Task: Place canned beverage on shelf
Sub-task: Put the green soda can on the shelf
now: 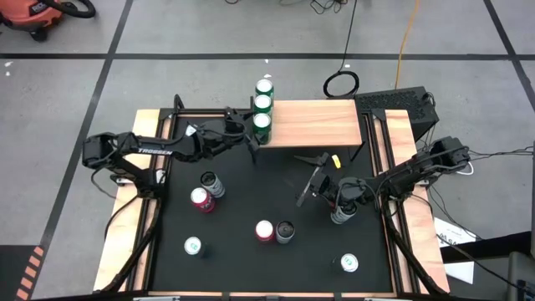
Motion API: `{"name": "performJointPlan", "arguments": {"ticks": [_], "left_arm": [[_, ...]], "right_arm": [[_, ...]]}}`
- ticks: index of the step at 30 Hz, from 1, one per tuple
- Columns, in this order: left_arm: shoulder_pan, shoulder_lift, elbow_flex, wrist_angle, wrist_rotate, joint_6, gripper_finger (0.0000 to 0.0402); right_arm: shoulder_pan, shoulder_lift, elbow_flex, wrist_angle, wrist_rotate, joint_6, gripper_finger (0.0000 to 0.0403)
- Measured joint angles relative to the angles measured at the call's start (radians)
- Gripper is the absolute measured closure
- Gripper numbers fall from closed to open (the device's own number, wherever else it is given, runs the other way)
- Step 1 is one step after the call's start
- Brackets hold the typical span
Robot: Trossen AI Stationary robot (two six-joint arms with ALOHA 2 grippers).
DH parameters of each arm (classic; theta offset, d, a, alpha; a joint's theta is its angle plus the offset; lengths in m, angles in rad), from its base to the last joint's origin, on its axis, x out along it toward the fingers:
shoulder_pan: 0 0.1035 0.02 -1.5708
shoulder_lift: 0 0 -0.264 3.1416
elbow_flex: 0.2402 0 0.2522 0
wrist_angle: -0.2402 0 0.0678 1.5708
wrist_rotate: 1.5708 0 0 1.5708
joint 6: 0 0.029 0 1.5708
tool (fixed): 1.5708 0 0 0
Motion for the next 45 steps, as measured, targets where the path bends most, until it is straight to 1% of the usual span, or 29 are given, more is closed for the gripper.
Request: {"name": "performJointPlan", "arguments": {"ticks": [6, 11, 13, 15, 19, 23, 27, 34, 40, 45], "left_arm": [[-0.019, -0.031, 0.000, 0.003, -0.012, 0.016, 0.0010], [-0.060, -0.070, 0.000, -0.040, -0.021, 0.020, 0.0010], [-0.082, -0.099, 0.000, -0.099, -0.063, 0.047, 0.0010], [-0.108, -0.139, 0.000, -0.196, -0.131, 0.069, 0.0010], [-0.144, -0.200, 0.000, -0.344, -0.236, 0.062, 0.0010], [-0.155, -0.204, -0.012, -0.414, -0.331, 0.018, 0.0010], [-0.134, -0.169, -0.021, -0.414, -0.362, -0.018, 0.0010], [-0.122, -0.119, -0.022, -0.368, -0.365, -0.031, 0.0010], [-0.101, -0.113, -0.021, -0.346, -0.365, -0.019, 0.0010], [-0.105, -0.115, -0.021, -0.339, -0.365, -0.018, 0.0010]], "right_arm": [[0.000, 0.000, 0.000, -0.001, 0.000, 0.000, 0.0039], [0.000, 0.000, 0.000, -0.013, 0.000, 0.000, 0.0039], [0.000, 0.000, 0.000, -0.024, 0.000, 0.001, 0.0039], [0.000, 0.000, 0.000, -0.031, 0.000, 0.002, 0.0039], [0.000, 0.000, 0.000, -0.033, 0.000, 0.016, 0.0039], [0.000, 0.000, 0.000, -0.024, 0.000, 0.031, 0.0039], [0.000, 0.000, 0.000, -0.018, -0.002, 0.043, 0.0039], [0.000, 0.000, 0.000, -0.022, -0.004, 0.041, 0.0039], [0.000, 0.000, 0.000, -0.022, -0.004, 0.028, 0.0039], [0.000, 0.000, 0.000, -0.022, -0.004, 0.024, 0.0040]]}}
